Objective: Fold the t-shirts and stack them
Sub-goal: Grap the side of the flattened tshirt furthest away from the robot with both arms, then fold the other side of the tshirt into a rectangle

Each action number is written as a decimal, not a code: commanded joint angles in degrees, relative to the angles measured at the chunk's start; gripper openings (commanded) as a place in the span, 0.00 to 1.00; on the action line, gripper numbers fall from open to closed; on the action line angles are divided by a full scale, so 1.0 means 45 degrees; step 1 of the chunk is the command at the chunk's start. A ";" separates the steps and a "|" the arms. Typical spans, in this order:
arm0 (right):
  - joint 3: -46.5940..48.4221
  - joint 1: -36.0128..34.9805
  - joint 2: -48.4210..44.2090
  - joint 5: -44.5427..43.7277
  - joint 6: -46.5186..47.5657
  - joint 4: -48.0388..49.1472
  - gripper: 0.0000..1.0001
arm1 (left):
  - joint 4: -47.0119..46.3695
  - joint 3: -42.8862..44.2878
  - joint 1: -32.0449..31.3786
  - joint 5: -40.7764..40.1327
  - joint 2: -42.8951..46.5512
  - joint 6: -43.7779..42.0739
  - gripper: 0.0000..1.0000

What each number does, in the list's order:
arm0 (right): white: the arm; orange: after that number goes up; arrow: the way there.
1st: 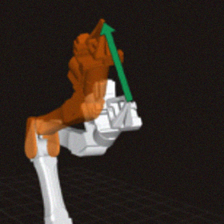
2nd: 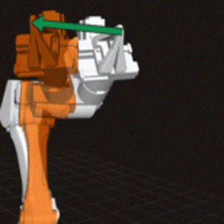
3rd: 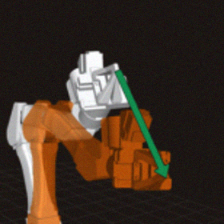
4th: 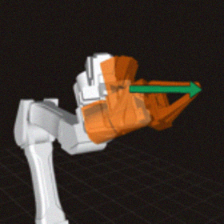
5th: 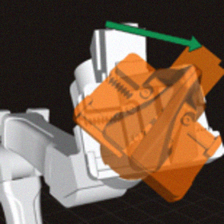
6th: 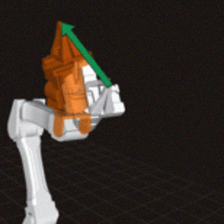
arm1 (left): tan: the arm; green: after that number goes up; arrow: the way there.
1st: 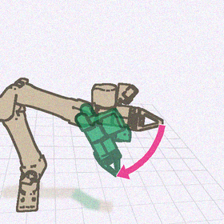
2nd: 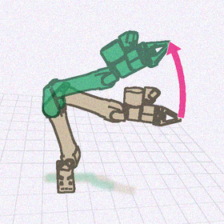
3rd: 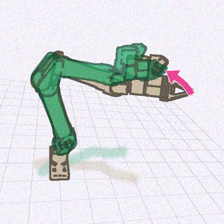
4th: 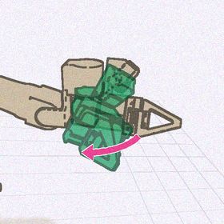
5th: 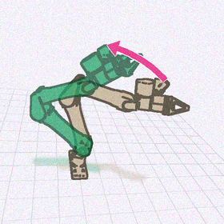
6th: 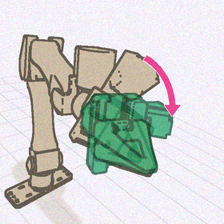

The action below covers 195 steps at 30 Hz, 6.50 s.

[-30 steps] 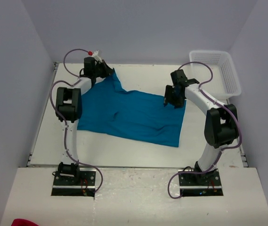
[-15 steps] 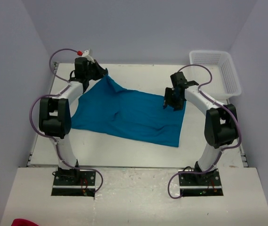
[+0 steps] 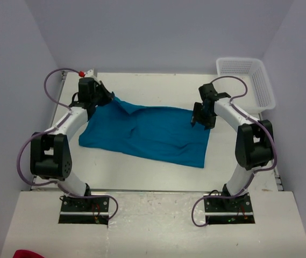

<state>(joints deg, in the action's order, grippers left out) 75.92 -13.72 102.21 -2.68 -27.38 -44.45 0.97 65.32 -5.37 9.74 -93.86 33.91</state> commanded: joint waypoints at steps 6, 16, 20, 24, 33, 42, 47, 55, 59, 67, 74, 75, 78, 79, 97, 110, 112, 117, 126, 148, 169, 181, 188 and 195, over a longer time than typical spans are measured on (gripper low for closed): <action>0.2015 0.0489 0.0548 0.0026 -0.0010 -0.0886 0.63 | 0.1266 -0.1117 0.0021 -0.1694 0.1581 0.0296 0.00; 0.2153 0.0489 0.0723 0.0497 0.0087 -0.0573 0.63 | 0.1580 -0.1781 0.0021 -0.1732 0.1464 0.0668 0.00; 0.1938 0.0489 0.0665 0.0323 0.0126 -0.0494 0.63 | 0.1600 -0.1956 0.0021 -0.2007 0.1562 0.0648 0.00; 0.1840 0.0489 0.0567 0.0263 0.0126 -0.0416 0.63 | 0.1776 -0.1996 0.0021 -0.2086 0.1601 0.0531 0.00; 0.1547 0.0489 0.0567 0.0282 0.0068 -0.0104 0.63 | 0.2225 -0.2171 0.0059 -0.2827 0.1737 0.0394 0.00; 0.1313 0.0489 0.0645 0.0361 -0.0010 0.0092 0.63 | 0.2479 -0.2348 0.0099 -0.3140 0.2382 0.0258 0.00; 0.1215 0.0489 0.0606 0.0360 -0.0010 0.0209 0.63 | 0.2538 -0.2328 0.0118 -0.3043 0.2480 0.0277 0.00; 0.1059 0.0489 0.0743 0.0439 -0.0049 0.0385 0.63 | 0.3025 -0.1879 0.0157 -0.2243 0.3161 0.0237 0.00; 0.1020 0.0489 0.0762 0.0439 -0.0049 0.0443 0.63 | 0.3201 -0.1878 0.0157 -0.1910 0.4002 0.0316 0.00; 0.1117 0.0489 0.0977 0.0283 -0.0108 0.0326 0.63 | 0.3963 -0.2073 0.0157 -0.2612 0.5448 0.0160 0.00; 0.1662 0.0489 0.1308 0.0282 -0.0030 -0.0006 0.63 | 0.3768 -0.3596 0.0157 -0.2711 0.5332 0.0218 0.00; 0.1819 0.0489 0.1406 0.0244 -0.0010 -0.0219 0.63 | 0.3730 -0.3713 0.0157 -0.2769 0.5273 0.0218 0.00; 0.2774 0.0509 0.2009 0.0029 0.0009 -0.0783 0.63 | 0.3612 -0.4435 0.0157 -0.2866 0.5253 0.0295 0.00; 0.3048 0.0509 0.2167 -0.0068 -0.0029 -0.0903 0.63 | 0.3535 -0.4573 0.0157 -0.2848 0.5292 0.0296 0.00; 0.6097 0.1505 0.4629 -0.0207 -0.0362 -0.2369 0.57 | 0.3397 -0.5277 0.0157 -0.3258 0.6464 0.0824 0.00; 0.7444 0.1681 0.5704 0.0048 -0.0381 -0.3130 0.46 | 0.3378 -0.5355 0.0157 -0.3043 0.6718 0.0785 0.00; 0.7445 0.1681 0.5723 0.0048 -0.0401 -0.3170 0.35 | 0.3300 -0.5375 0.0157 -0.3024 0.6699 0.0785 0.00; 0.7523 0.1681 0.5743 0.0029 -0.0420 -0.3151 0.04 | 0.3241 -0.5433 0.0157 -0.3004 0.6601 0.0804 0.00; 0.7270 0.1661 0.4905 -0.0168 -0.0128 -0.2135 0.00 | 0.2870 -0.4362 0.0138 -0.2653 0.5529 0.0551 0.00; 0.8031 0.1700 0.3477 -0.0031 0.0556 -0.2389 0.00 | 0.3258 0.3643 0.0040 -0.0192 -0.1364 -0.1285 0.00; 0.8637 0.1739 0.3282 -0.0850 0.0459 -0.2682 0.00 | 0.4607 0.7691 0.0001 -0.0268 -0.3242 -0.2165 0.00; 0.8714 0.2130 0.3262 -0.1280 0.0361 -0.2799 0.00 | 0.5780 0.9409 0.0138 -0.1070 -0.4199 -0.2751 0.00; 0.8851 0.2286 0.3341 -0.1008 0.0458 -0.2799 0.00 | 0.5956 0.9859 0.0138 -0.0876 -0.4454 -0.2829 0.00; 0.8501 0.2267 0.2893 -0.0227 0.0361 -0.2682 0.00 | 0.5995 0.9139 0.0118 -0.0640 -0.3635 -0.2361 0.00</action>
<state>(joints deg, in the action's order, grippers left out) 112.95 -3.68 120.46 -5.65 -25.87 -56.49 27.86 106.72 -5.26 5.82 -113.78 22.98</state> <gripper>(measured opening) 0.006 0.003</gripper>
